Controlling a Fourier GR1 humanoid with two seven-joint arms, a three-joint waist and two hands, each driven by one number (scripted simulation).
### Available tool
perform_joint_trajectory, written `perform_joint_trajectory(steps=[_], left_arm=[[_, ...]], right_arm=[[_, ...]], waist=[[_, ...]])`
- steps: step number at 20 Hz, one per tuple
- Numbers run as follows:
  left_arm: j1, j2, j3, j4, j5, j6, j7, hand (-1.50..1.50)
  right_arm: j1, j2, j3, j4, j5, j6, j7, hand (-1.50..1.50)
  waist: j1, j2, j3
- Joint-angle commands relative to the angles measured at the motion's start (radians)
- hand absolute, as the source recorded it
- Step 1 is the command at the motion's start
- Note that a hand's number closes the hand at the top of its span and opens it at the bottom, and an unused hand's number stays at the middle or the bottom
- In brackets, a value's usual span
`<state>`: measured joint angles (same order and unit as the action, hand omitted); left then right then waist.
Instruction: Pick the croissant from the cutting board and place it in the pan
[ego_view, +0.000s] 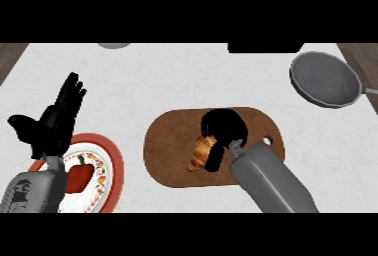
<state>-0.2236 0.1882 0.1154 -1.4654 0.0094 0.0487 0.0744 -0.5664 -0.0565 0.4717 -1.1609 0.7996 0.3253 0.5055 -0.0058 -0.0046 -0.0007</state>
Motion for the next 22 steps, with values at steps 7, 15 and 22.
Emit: perform_joint_trajectory(steps=[7, 15, 22], left_arm=[[0.011, -0.009, -0.012, -0.043, -0.023, 0.024, 0.031, 0.0], [0.006, -0.03, -0.016, -0.008, -0.026, 0.027, 0.013, 0.0], [0.025, -0.009, 0.0, -0.049, 0.005, -0.007, 0.02, 0.0]], right_arm=[[0.153, -0.126, 0.031, -0.436, 0.178, -0.183, 0.041, 1.5], [0.158, -0.186, -0.176, -0.658, 0.141, -0.19, 0.067, 1.5], [0.106, -0.168, -0.491, -0.524, -0.137, -0.293, -0.081, 1.5]], waist=[[-0.012, -0.005, 0.001], [-0.001, 0.003, 0.001], [0.015, 0.009, 0.002]])
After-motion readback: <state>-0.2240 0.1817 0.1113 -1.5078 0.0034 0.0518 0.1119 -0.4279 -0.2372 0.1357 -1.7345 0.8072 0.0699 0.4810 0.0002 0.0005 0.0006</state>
